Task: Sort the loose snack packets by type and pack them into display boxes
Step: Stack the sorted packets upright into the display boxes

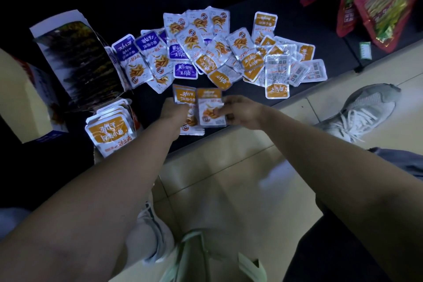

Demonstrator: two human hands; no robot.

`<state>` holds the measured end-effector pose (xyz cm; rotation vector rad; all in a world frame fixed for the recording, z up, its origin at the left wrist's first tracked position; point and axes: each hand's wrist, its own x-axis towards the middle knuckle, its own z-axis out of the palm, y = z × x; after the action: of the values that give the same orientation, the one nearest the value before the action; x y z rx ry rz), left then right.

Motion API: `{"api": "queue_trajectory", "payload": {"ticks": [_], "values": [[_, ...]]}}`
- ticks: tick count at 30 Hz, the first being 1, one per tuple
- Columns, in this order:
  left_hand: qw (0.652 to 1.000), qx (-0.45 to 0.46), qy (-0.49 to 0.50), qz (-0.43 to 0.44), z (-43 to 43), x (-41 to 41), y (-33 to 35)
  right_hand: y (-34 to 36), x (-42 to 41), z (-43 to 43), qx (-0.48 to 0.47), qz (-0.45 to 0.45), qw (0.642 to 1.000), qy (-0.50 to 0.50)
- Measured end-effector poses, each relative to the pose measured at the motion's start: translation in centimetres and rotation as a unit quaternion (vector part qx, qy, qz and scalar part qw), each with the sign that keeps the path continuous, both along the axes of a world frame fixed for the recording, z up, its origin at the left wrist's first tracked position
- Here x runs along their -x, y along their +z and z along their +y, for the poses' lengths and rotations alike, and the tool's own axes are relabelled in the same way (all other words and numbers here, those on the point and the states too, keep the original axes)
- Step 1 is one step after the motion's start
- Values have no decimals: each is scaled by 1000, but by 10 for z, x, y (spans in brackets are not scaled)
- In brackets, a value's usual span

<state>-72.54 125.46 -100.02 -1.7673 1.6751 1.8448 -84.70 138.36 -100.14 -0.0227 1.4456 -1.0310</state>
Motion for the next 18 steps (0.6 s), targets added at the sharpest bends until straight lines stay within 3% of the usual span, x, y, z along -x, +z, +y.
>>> {"api": "queue_trajectory", "payload": {"ticks": [2, 7, 10, 18], "values": [[999, -26, -4, 25, 8, 0, 11, 3, -10, -2, -9, 22, 999, 46], [994, -53, 46, 79, 20, -1, 34, 23, -23, -12, 16, 68, 997, 42], [994, 7, -18, 111, 24, -7, 48, 47, -25, -14, 35, 120, 989, 79], [971, 179, -137, 74, 4, -46, 113, 104, -64, -25, 81, 216, 971, 66]]}}
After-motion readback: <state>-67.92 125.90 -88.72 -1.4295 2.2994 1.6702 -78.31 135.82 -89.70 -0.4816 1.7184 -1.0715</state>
